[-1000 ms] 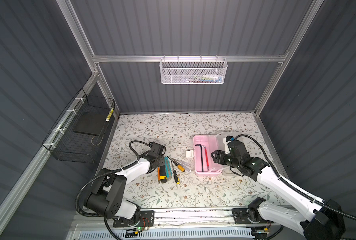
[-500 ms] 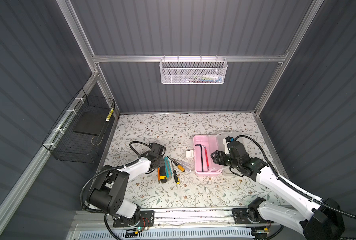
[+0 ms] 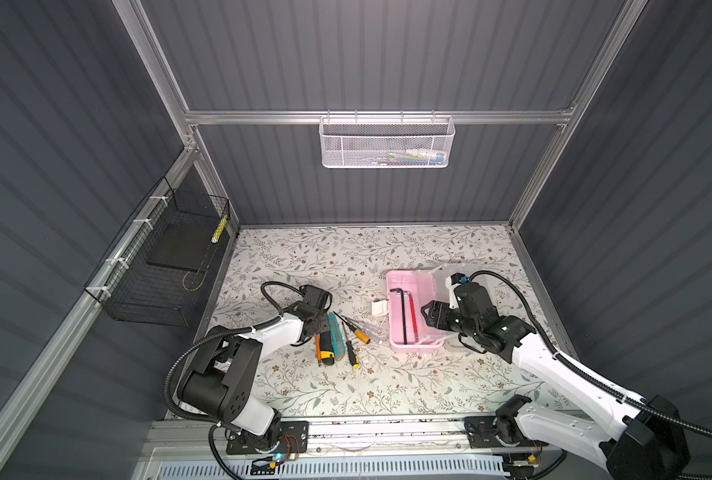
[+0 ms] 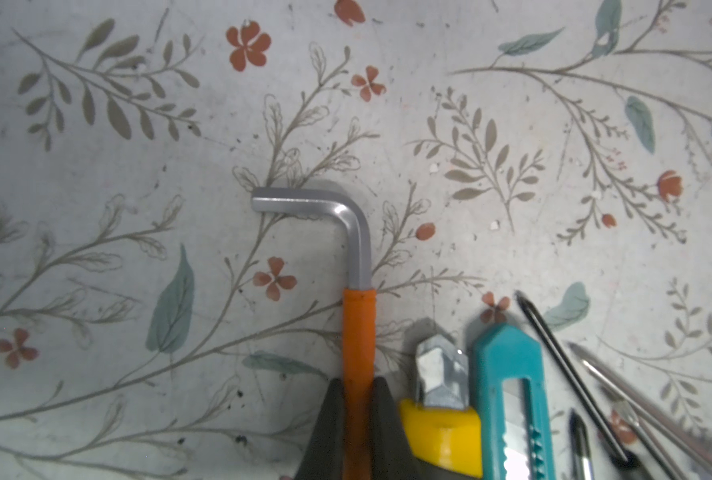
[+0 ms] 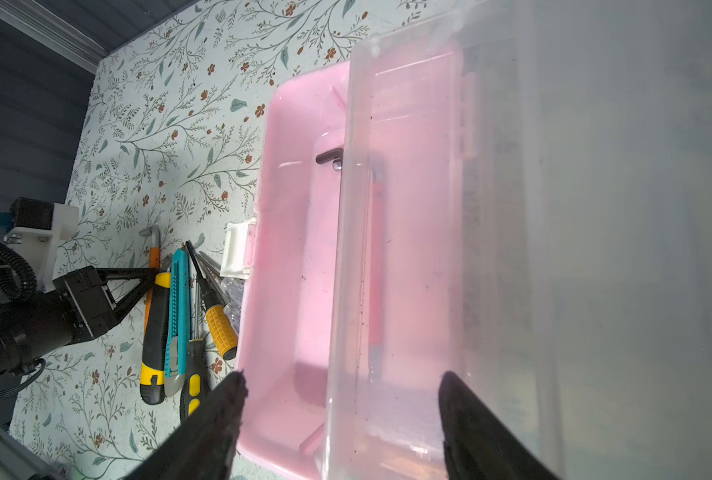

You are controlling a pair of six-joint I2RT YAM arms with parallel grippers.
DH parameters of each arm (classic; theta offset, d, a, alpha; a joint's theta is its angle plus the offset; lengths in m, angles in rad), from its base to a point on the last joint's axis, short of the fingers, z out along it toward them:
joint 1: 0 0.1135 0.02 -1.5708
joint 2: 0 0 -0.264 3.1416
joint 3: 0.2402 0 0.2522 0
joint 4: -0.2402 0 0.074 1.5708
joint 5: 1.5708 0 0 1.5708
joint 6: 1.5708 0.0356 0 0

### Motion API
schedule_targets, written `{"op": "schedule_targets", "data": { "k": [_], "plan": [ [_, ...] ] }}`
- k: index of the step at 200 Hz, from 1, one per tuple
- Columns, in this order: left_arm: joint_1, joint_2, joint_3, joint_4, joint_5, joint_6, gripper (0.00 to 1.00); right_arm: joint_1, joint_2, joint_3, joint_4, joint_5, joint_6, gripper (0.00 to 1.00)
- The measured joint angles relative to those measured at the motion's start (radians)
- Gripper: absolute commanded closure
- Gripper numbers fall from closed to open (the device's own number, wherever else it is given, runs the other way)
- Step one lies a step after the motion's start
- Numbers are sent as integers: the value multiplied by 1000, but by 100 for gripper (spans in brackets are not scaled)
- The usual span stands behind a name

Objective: Pack the tool kit
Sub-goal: 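Grasp the orange-handled hex key with the left gripper, then carry the orange-handled hex key with the left gripper into the pink box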

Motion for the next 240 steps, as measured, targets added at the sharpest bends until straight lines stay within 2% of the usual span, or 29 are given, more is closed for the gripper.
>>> {"op": "schedule_targets", "data": {
  "k": [65,112,137,155,176,209,240],
  "plan": [
    [0,5,34,-63,-15,0,100,0,0,-20,36,-31,8,26],
    [0,-196,89,-190,14,11,100,0,-2,-23,59,-44,21,26],
    [-3,-293,158,-190,76,0,100,0,-23,-23,51,-40,25,26],
    [-30,-313,192,-166,108,-29,100,-3,-64,-22,45,-35,30,26],
    [-114,-280,218,-114,137,-79,100,-15,-125,-14,30,-22,39,26],
    [-252,-145,275,-7,164,-151,100,-42,-192,5,2,-4,46,26],
    [-328,5,375,81,175,-180,100,-48,-217,8,-26,8,48,26]
  ]
}}
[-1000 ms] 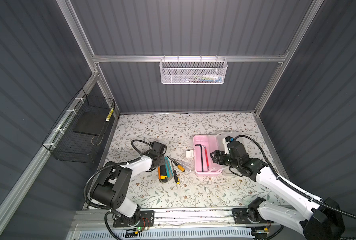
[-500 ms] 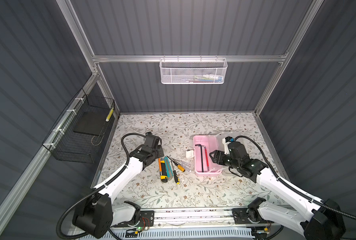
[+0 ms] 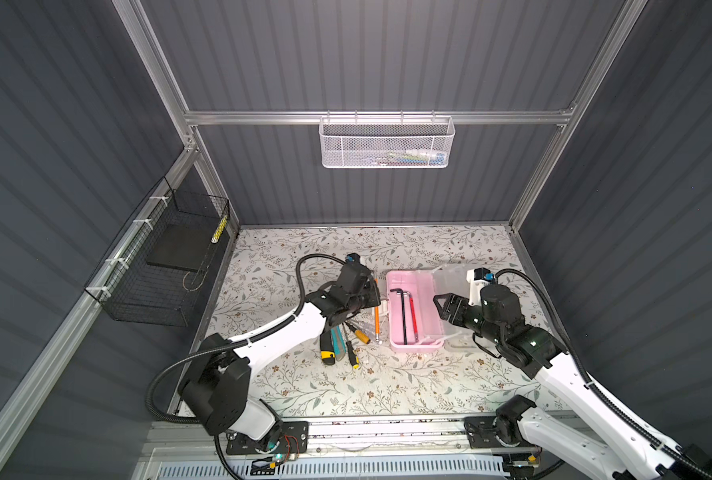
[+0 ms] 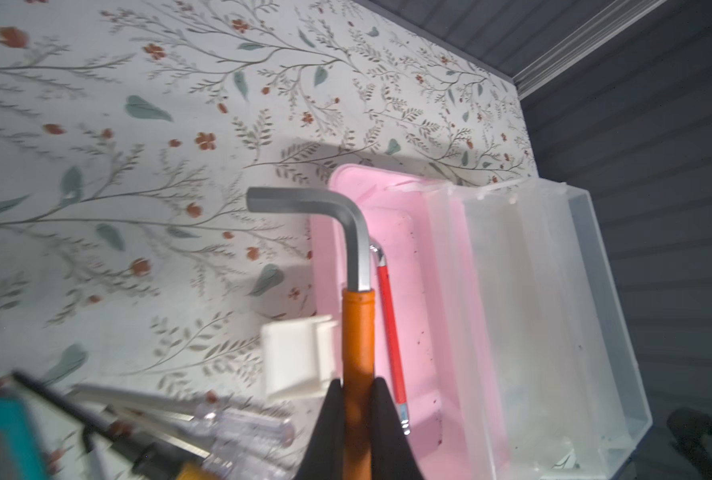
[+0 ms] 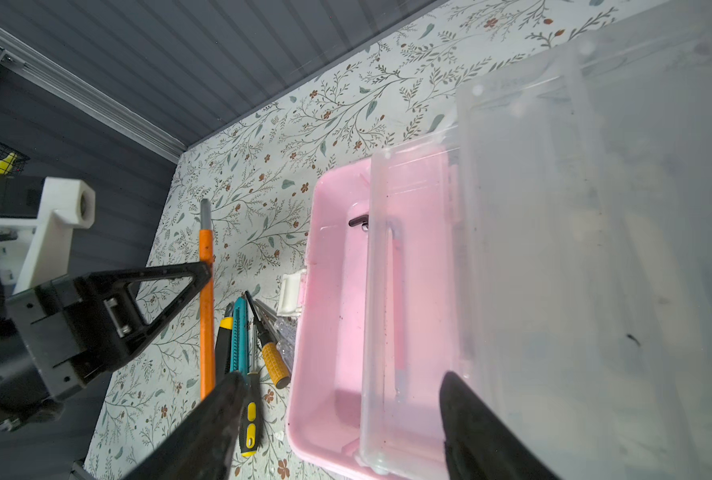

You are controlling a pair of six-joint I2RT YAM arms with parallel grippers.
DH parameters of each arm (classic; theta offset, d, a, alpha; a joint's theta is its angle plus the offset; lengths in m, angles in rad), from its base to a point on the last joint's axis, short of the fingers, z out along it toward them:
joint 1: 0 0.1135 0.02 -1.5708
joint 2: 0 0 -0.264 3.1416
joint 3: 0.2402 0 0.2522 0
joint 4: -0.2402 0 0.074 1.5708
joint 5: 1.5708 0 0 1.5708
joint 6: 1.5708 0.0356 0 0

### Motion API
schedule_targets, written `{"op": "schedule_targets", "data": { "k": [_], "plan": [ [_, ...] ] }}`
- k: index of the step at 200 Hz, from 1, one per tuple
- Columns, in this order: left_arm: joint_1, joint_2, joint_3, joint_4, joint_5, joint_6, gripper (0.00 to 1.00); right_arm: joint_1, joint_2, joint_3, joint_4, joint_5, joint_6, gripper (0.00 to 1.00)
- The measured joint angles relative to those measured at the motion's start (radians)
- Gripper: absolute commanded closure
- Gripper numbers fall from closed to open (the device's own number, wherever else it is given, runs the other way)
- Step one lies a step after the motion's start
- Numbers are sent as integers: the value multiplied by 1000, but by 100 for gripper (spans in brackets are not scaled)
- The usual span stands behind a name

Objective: Pack the tool kit
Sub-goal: 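Carry the orange-handled hex key with the left gripper into the pink box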

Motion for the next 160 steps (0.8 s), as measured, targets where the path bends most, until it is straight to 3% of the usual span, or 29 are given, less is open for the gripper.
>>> {"op": "schedule_targets", "data": {
  "k": [69,160],
  "plan": [
    [-76,278,186,97,18,-49,100,-3,-39,-11,-29,12,1,26],
    [-107,487,308,58,-11,-130,100,-6,-37,-68,-19,17,0,25]
  ]
}}
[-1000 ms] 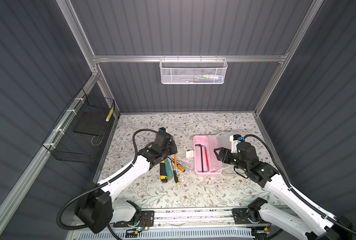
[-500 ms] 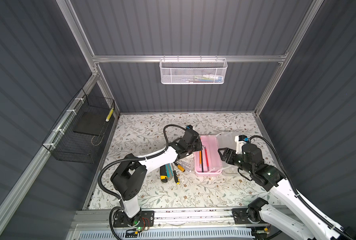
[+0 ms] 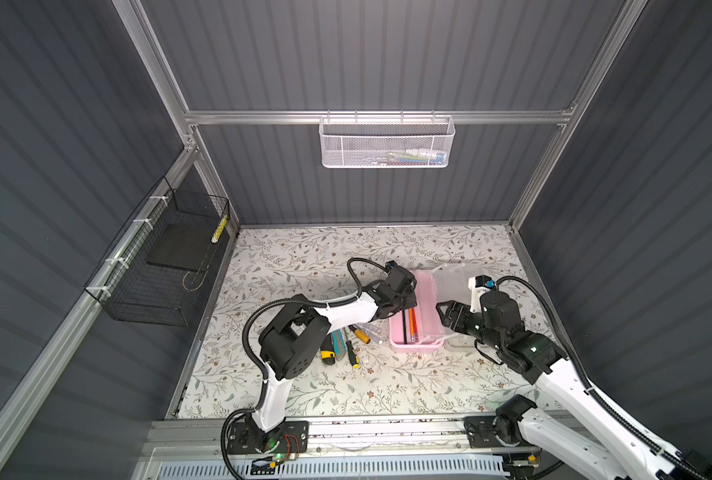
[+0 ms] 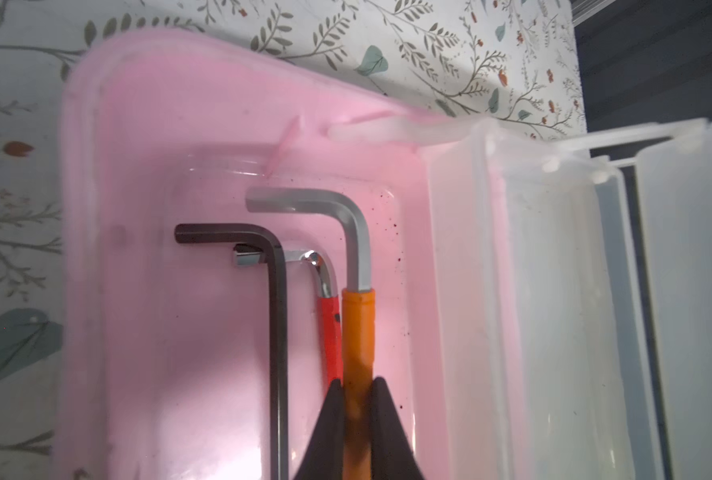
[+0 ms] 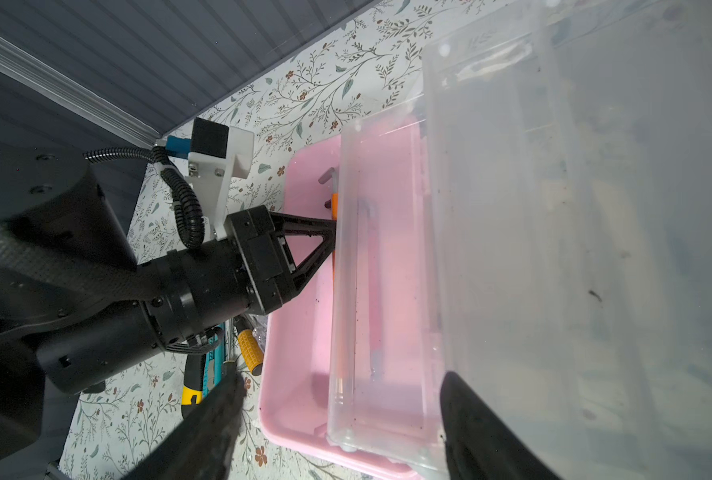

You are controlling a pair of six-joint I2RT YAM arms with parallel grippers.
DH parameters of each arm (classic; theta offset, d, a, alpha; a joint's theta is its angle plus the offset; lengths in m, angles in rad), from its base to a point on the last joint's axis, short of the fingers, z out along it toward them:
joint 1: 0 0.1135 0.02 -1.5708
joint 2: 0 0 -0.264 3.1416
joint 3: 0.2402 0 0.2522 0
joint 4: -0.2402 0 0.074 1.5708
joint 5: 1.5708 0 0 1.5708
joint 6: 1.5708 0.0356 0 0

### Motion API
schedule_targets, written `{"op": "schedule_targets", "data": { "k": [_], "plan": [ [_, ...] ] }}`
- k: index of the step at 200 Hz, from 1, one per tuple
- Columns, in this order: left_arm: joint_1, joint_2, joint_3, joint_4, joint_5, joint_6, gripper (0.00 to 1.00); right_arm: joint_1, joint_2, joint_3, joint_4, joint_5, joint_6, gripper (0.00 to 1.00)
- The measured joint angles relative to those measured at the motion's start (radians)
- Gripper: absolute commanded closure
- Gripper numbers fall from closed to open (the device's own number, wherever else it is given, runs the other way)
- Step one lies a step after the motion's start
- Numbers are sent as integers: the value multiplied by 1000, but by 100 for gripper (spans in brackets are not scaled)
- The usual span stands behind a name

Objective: Pack the tool kit
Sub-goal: 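Carry the orange-handled hex key with the left gripper into the pink box, then release the orange hex key and move the left gripper to the utility knife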

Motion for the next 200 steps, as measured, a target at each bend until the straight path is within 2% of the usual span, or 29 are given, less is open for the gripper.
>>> {"op": "schedule_targets", "data": {
  "k": [47,110,119,131,144,200],
  "plan": [
    [-3,40,103,-74,-37,12,100,-4,0,-12,7,1,-4,24],
    [-7,77,145,-164,-78,30,100,-7,0,-12,11,3,-12,23],
    [-6,89,166,-182,-83,35,94,-7,0,-12,12,3,-12,23],
    [-6,103,190,-198,-89,43,80,-8,0,-12,11,2,-12,23],
    [-7,111,200,-212,-96,54,72,-9,0,-12,12,2,-12,23],
    [-7,113,217,-239,-108,77,60,-10,3,-12,12,1,-21,23]
  ]
}}
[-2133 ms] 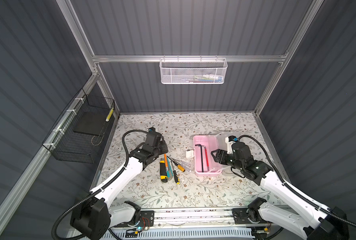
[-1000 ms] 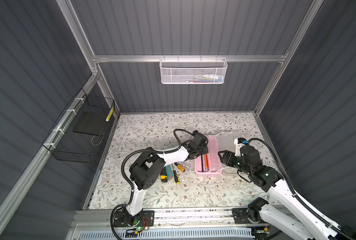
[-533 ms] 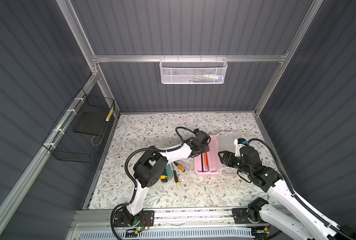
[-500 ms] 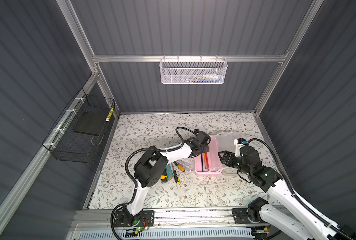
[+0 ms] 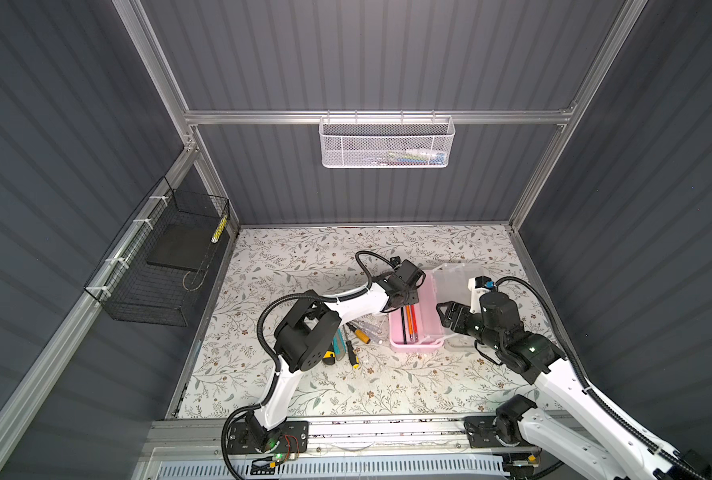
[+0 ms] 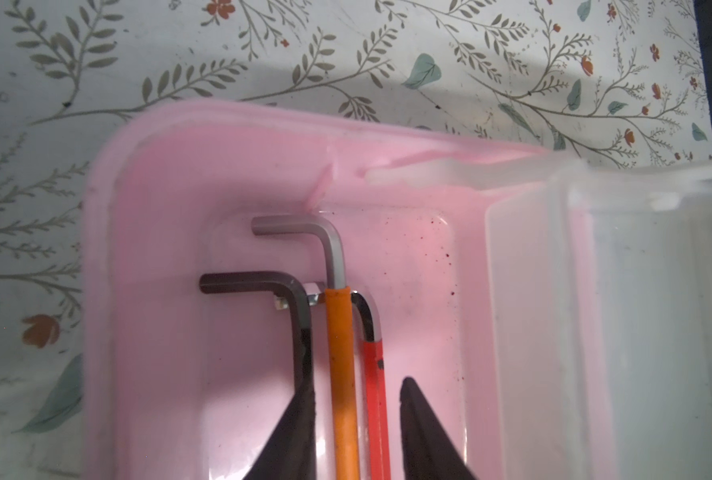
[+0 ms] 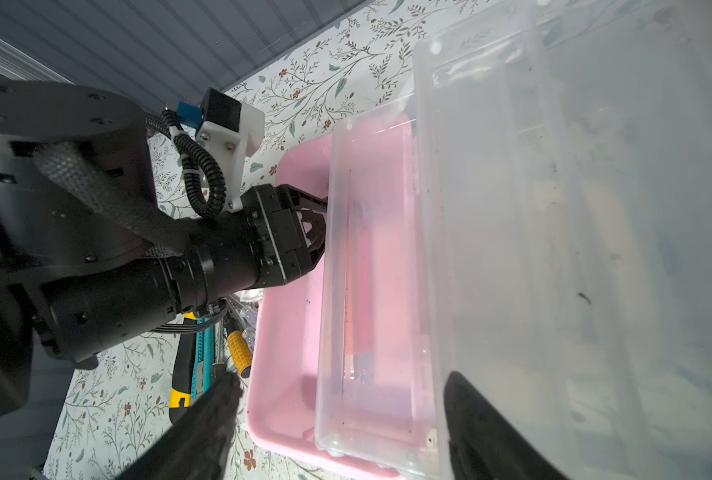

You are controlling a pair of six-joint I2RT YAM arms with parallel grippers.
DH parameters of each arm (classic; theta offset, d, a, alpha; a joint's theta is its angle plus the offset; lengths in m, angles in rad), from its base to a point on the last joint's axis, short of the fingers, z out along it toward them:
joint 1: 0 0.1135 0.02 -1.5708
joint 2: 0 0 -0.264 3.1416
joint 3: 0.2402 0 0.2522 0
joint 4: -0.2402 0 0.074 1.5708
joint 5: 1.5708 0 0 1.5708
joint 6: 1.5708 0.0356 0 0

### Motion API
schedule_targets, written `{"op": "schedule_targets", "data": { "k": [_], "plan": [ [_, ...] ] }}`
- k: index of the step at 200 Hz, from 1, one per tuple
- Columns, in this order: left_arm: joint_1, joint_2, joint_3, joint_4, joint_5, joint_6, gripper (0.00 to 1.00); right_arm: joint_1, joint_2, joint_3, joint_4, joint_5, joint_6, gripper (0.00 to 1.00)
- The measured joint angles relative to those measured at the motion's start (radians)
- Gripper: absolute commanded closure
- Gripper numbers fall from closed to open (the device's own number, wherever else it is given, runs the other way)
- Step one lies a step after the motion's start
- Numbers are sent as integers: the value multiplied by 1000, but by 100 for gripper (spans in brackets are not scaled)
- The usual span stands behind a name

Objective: Pack the tool kit
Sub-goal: 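Release the orange hex key and move the left gripper to the utility knife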

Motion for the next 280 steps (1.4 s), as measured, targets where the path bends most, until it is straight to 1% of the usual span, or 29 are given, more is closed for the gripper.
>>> {"op": "schedule_targets", "data": {
  "k": [26,42,67,89,118,148,168,176,192,214,247,280],
  "plan": [
    [0,-8,-2,17,15,41,54,0,1,2,-1,-3,-13,23],
    [-1,-38,-24,44,30,68,53,0,3,13,-3,-3,-25,23],
    [-3,-145,-74,63,34,120,49,0,7,36,-4,-6,-40,23],
    [-4,-265,-123,79,15,169,45,0,16,55,-4,-22,-54,23],
    [-5,-446,-264,77,-44,227,42,0,40,82,-17,-48,-63,24],
    [-3,-565,-406,20,-110,247,39,10,45,95,-24,-64,-66,25],
    [12,-634,-502,-37,-142,238,33,40,60,103,-31,-66,-66,23],
    [20,-660,-538,-61,-149,230,29,60,71,107,-36,-63,-65,22],
    [45,-710,-614,-98,-161,208,26,108,92,109,-39,-55,-60,20],
    [89,-765,-710,-143,-173,177,25,162,130,111,-39,-43,-54,21],
    [158,-840,-806,-180,-172,151,25,208,187,114,-39,-23,-47,23],
    [188,-896,-855,-193,-171,140,32,238,211,115,-39,-1,-34,25]
  ]
}}
